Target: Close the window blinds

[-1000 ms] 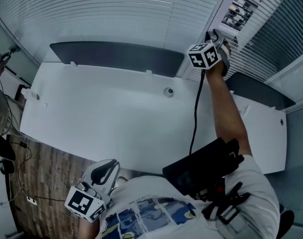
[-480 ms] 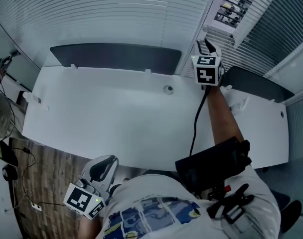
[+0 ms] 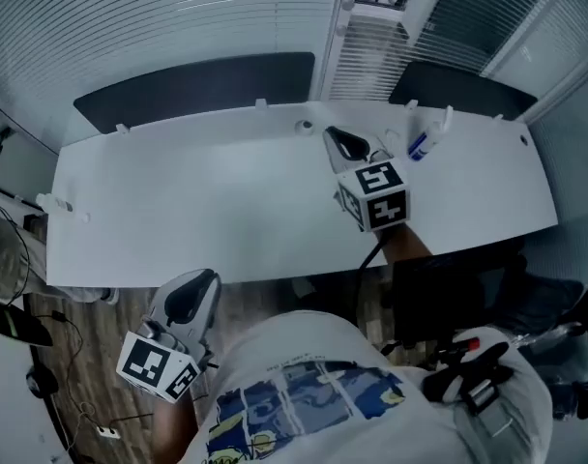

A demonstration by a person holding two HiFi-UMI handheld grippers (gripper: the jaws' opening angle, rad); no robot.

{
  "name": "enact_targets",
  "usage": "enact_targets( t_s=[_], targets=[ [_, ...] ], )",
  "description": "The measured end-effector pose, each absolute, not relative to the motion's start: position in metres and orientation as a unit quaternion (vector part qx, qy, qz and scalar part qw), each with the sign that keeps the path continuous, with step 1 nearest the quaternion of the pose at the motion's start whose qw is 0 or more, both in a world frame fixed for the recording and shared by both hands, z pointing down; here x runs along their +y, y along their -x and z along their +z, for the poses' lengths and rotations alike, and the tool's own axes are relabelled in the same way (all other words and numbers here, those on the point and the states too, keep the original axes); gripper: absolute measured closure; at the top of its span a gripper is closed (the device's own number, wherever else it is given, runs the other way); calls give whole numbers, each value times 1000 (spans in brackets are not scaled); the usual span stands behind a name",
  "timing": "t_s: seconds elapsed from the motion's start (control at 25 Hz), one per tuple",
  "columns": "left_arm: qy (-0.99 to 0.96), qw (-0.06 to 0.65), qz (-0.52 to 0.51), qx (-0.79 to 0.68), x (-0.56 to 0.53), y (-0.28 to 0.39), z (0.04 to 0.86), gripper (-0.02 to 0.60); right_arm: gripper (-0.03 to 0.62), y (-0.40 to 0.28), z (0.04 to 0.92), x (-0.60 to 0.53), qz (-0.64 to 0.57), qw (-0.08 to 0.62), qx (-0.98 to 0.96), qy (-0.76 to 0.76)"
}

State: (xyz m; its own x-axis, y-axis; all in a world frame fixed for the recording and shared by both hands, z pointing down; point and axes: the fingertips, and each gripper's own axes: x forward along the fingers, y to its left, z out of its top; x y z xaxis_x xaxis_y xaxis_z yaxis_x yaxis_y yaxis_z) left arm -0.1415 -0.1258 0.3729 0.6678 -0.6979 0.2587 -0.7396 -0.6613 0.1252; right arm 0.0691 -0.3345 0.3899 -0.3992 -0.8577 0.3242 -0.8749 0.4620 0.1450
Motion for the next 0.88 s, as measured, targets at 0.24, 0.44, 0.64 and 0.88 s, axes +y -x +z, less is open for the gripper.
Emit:
enact_targets(
  t_s=[0.24, 0.44, 0.64, 0.88],
  targets=[
    [-926, 102, 101, -350, -72, 152, 371, 552, 591, -40, 399, -219, 61, 168, -844, -505],
    [-937, 108, 90, -318, -37, 151, 371, 552, 591, -35, 401, -144, 42, 214, -834, -506],
    [-941, 103, 93, -308, -10, 138, 365, 552, 591, -34, 391, -90, 54, 193, -845, -495],
    [-943, 97, 105, -301, 34, 100, 361, 552, 591, -64, 376, -24, 52, 169, -857, -484]
  ],
)
